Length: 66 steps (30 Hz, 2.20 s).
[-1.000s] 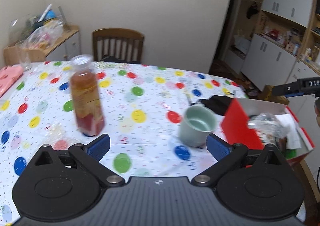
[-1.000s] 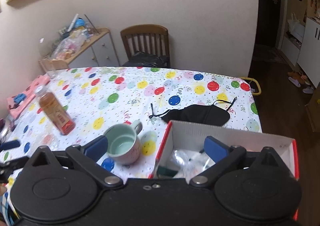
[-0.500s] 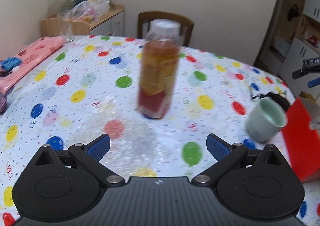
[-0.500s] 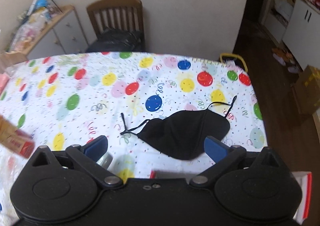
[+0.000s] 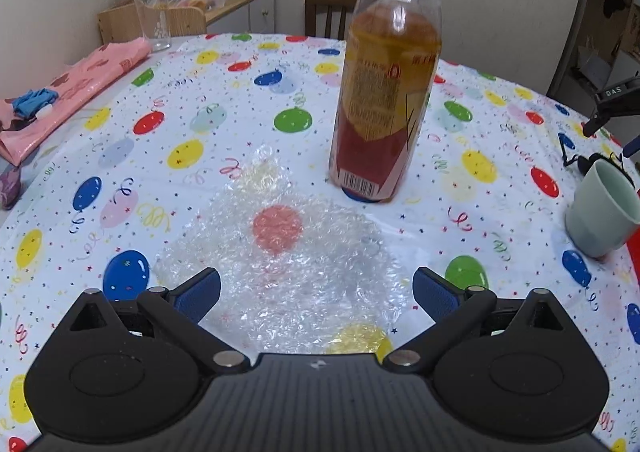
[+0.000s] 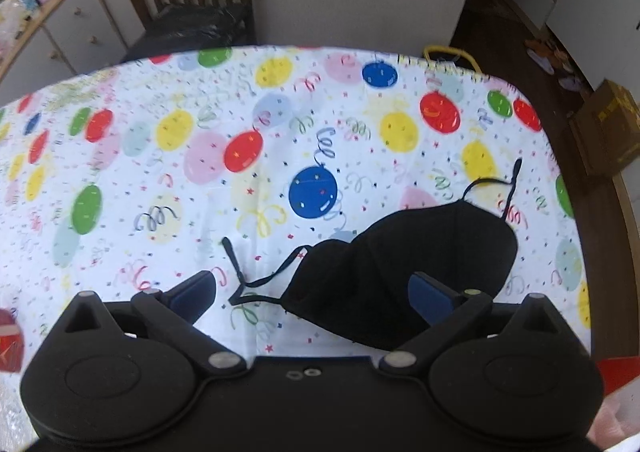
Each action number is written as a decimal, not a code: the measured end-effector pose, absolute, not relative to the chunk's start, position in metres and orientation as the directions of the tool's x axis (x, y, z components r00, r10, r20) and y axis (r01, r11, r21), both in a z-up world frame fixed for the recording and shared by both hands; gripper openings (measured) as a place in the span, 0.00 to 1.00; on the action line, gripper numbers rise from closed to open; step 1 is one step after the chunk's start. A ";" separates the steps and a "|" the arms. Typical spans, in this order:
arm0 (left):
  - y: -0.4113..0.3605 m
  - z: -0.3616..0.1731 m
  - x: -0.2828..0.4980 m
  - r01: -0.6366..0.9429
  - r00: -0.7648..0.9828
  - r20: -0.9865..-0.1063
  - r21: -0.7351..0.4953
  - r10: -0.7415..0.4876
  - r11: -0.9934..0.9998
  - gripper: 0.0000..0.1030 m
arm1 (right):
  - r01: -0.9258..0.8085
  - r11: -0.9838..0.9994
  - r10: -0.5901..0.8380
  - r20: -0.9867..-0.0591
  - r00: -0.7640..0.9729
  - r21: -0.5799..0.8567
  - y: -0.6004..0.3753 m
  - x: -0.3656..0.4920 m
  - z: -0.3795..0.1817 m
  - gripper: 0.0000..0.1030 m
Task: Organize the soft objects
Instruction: 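Move the left tool to the bubble wrap while the right tool moves to the black mask, then grasp the bubble wrap with the left tool while the right tool grasps the black mask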
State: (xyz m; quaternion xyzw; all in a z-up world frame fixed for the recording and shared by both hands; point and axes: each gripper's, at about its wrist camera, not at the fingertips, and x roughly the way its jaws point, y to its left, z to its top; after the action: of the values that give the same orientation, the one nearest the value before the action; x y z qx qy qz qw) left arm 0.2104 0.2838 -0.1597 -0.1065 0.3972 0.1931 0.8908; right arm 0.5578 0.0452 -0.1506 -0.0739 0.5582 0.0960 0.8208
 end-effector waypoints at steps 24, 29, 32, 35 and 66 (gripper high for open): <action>0.281 -0.197 0.225 -0.415 0.568 -0.780 0.003 0.261 0.910 0.73 | -0.099 0.986 -0.095 -0.940 0.329 -0.134 0.054 0.577 -0.187 0.59; 0.286 -0.193 0.225 -0.436 0.564 -0.780 -0.003 0.271 0.900 0.50 | -0.121 0.983 -0.086 -0.933 0.350 -0.136 0.059 0.571 -0.186 0.44; 0.289 -0.191 0.224 -0.447 0.561 -0.780 -0.006 0.275 0.895 0.34 | -0.132 0.982 -0.077 -0.929 0.363 -0.132 0.058 0.566 -0.184 0.32; 0.292 -0.190 0.222 -0.454 0.562 -0.781 -0.017 0.272 0.891 0.24 | -0.141 0.982 -0.060 -0.922 0.383 -0.122 0.057 0.561 -0.178 0.19; 0.244 -0.098 0.208 -0.374 0.701 -0.668 -0.047 0.250 0.926 0.10 | -0.238 0.942 0.335 -0.722 0.606 0.238 -0.050 0.454 -0.016 0.06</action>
State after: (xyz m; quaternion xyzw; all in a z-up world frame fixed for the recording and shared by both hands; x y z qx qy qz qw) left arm 0.2081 0.2438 -0.0976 -0.0897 0.3470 0.1699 0.9180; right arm 0.4536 -0.0495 -0.0157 0.0586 0.4140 0.1604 0.8941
